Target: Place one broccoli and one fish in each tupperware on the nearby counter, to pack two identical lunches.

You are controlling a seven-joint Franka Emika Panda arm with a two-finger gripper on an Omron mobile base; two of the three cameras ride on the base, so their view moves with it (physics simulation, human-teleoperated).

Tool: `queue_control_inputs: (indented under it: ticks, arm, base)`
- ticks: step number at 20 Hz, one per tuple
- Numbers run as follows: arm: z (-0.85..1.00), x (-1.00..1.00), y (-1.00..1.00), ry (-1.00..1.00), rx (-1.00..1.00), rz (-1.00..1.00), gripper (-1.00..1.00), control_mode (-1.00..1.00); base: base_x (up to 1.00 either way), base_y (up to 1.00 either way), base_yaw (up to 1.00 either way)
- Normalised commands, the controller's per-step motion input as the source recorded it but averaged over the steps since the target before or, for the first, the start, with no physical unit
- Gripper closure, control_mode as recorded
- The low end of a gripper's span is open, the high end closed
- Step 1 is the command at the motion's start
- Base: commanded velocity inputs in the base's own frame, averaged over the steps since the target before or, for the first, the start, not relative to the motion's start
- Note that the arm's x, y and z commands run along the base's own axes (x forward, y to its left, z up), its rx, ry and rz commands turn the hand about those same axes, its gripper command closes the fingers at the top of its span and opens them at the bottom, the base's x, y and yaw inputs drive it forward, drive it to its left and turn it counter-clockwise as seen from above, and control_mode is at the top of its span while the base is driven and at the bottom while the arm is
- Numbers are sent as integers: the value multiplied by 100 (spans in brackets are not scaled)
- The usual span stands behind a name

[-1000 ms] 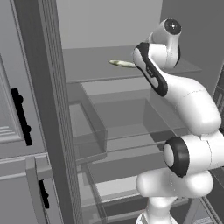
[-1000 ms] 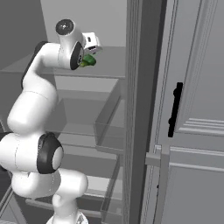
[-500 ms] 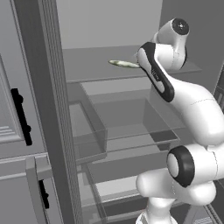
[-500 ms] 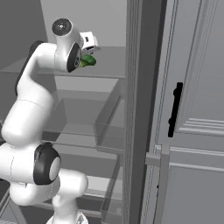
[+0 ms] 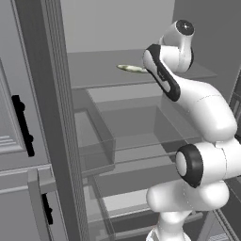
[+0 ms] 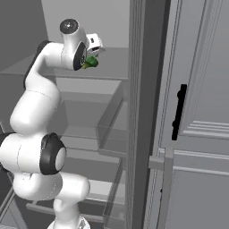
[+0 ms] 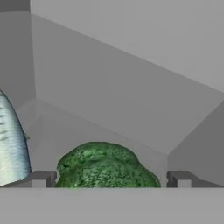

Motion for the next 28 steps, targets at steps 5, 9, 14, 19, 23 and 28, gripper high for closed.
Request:
queue_control_inputs:
  ticks: [5,9,14,19,23,28]
  arm:
    - [0,5,0,3,-2,2,-100,-100]
    - [0,-6,0,0,0,0,-100,-100]
    - [-4,-7,3,-6,0,0,-100,-100]
    - [-33,0,1,-2,0,1,-100,-100]
    - [-13,-11,1,-2,0,8,-100,-100]
    - [0,0,1,1,0,0,100,-100]
  base:
    - [0,0,0]
    - [0,0,0]
    - [0,0,0]
    - [0,0,0]
    - [0,0,0]
    - [0,0,0]
